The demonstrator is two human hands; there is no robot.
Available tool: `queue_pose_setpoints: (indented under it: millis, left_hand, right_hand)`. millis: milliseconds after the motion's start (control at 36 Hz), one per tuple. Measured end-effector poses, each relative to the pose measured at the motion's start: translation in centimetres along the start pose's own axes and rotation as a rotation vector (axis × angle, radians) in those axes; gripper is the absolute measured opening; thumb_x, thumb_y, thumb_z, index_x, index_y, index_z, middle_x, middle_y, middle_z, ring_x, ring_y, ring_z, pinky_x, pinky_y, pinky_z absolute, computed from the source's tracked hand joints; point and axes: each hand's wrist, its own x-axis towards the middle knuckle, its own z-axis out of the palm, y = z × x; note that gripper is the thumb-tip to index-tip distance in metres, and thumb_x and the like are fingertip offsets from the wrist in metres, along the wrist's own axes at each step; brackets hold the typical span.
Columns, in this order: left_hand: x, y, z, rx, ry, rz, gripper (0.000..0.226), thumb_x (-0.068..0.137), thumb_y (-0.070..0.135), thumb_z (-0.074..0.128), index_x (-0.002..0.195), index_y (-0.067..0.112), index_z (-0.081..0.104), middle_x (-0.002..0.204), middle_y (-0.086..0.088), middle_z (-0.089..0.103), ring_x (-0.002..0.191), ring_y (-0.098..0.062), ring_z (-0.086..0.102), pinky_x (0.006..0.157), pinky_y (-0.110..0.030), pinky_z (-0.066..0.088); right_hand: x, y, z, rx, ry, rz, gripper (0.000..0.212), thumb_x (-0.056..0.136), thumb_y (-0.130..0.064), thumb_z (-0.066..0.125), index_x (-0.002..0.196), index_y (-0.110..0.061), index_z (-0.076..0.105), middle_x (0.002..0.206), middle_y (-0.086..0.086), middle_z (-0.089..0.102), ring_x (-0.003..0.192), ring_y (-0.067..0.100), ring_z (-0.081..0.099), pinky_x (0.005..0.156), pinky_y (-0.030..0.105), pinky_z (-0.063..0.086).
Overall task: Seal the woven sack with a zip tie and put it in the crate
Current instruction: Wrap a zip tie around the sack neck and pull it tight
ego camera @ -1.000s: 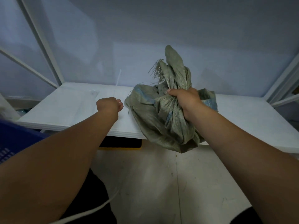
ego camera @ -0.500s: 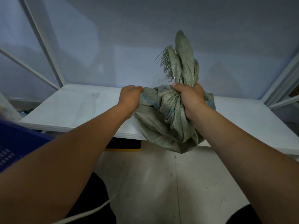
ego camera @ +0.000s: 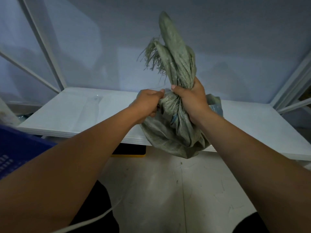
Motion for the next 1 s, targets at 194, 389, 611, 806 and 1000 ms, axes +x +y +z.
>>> queue_pose_setpoints:
  millis: [194, 389, 611, 806, 1000]
  left_hand:
    - [0.0, 0.0, -0.5, 0.073, -0.125, 0.052, 0.037, 0.092, 0.050, 0.064, 0.083, 0.014, 0.061, 0.057, -0.001, 0.029, 0.041, -0.013, 0.027, 0.045, -0.020, 0.027]
    - [0.0, -0.5, -0.6, 0.422, 0.021, 0.533, 0.008, 0.094, 0.026, 0.067, 0.095, 0.023, 0.074, 0.077, 0.012, 0.069, 0.060, 0.007, 0.060, 0.060, -0.021, 0.051]
    - [-0.4, 0.5, -0.1, 1.017, 0.264, 0.796, 0.029, 0.101, 0.033, 0.050, 0.094, 0.013, 0.071, 0.088, -0.004, 0.072, 0.080, -0.025, 0.065, 0.061, -0.033, 0.044]
    - [0.2, 0.5, 0.4, 0.716, 0.116, 0.503, 0.028, 0.098, 0.038, 0.052, 0.077, 0.023, 0.062, 0.063, 0.009, 0.056, 0.066, -0.018, 0.058, 0.067, -0.035, 0.049]
    - [-0.7, 1.3, -0.4, 0.696, -0.039, 0.414, 0.021, 0.094, 0.025, 0.056, 0.094, 0.013, 0.073, 0.079, -0.006, 0.069, 0.073, -0.023, 0.066, 0.067, -0.036, 0.058]
  right_hand:
    - [0.2, 0.2, -0.3, 0.009, -0.035, 0.052, 0.037, 0.088, -0.006, 0.072, 0.124, -0.010, 0.064, 0.111, 0.007, 0.074, 0.101, 0.023, 0.072, 0.093, 0.043, 0.059]
    - [0.4, 0.2, -0.5, -0.036, 0.006, 0.093, 0.040, 0.082, -0.016, 0.076, 0.120, -0.009, 0.068, 0.107, 0.007, 0.076, 0.097, 0.024, 0.073, 0.092, 0.047, 0.059]
    - [0.0, -0.2, -0.3, -0.063, 0.016, 0.062, 0.043, 0.081, -0.013, 0.077, 0.123, -0.010, 0.066, 0.110, 0.006, 0.075, 0.099, 0.023, 0.072, 0.093, 0.046, 0.059]
    - [0.0, -0.2, -0.5, -0.118, 0.013, -0.013, 0.040, 0.084, -0.008, 0.076, 0.123, -0.011, 0.065, 0.110, 0.002, 0.074, 0.100, 0.019, 0.072, 0.092, 0.041, 0.059]
    - [0.6, -0.1, -0.6, -0.324, 0.143, -0.040, 0.037, 0.077, -0.020, 0.079, 0.112, -0.010, 0.072, 0.104, 0.005, 0.075, 0.096, 0.023, 0.071, 0.090, 0.041, 0.059]
